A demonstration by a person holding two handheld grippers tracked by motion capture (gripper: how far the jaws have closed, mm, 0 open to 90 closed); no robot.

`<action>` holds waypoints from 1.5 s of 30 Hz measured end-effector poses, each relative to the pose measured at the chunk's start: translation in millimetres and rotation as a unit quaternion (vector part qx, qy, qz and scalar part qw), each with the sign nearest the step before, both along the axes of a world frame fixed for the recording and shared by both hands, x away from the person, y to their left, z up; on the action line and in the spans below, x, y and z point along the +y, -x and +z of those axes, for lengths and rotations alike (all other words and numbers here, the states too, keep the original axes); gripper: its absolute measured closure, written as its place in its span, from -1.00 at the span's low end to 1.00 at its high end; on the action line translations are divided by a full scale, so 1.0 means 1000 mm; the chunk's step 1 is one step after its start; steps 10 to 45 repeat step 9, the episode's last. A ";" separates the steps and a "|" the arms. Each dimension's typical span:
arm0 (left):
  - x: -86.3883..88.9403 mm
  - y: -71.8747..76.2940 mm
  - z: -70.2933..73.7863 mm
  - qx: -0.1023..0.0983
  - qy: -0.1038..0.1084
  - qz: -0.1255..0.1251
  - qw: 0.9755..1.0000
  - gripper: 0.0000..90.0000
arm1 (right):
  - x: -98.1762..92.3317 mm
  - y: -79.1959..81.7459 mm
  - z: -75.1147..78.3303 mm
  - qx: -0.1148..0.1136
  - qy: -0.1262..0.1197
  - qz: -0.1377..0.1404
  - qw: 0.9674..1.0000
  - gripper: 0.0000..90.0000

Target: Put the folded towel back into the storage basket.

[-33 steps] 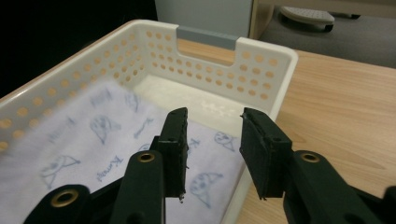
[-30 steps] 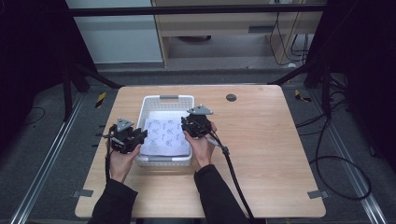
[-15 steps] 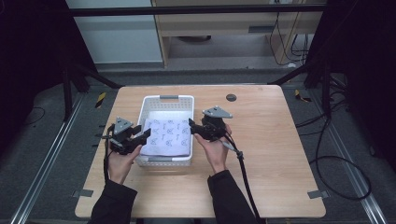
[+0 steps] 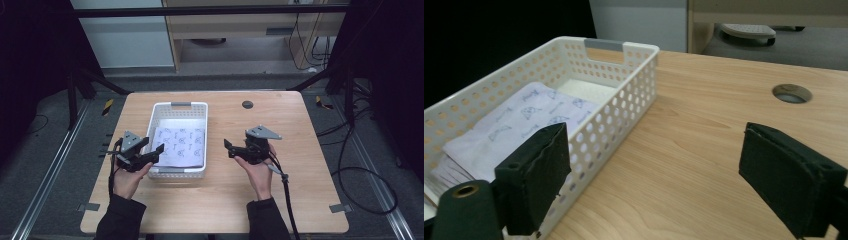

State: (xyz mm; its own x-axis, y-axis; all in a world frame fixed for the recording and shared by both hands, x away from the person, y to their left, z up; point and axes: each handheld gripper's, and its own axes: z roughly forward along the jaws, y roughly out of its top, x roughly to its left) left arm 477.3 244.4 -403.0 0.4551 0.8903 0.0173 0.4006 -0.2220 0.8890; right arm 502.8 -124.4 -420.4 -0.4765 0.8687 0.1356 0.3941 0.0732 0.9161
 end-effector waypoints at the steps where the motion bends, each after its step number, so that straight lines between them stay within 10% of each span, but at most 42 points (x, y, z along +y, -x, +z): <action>1: 0.001 0.001 0.000 -0.002 -0.001 0.000 1.000 -0.23 | -0.004 0.002 -0.001 -0.001 0.000 -0.003 1.000 -0.73; 9: 0.012 0.010 0.007 -0.020 0.012 0.010 1.000 -0.30 | -0.049 0.020 -0.018 -0.010 0.002 -0.032 0.999 -0.74; 45: 0.012 0.010 0.007 -0.020 0.012 0.010 1.000 -0.30 | -0.049 0.020 -0.018 -0.010 0.002 -0.032 0.999 -0.74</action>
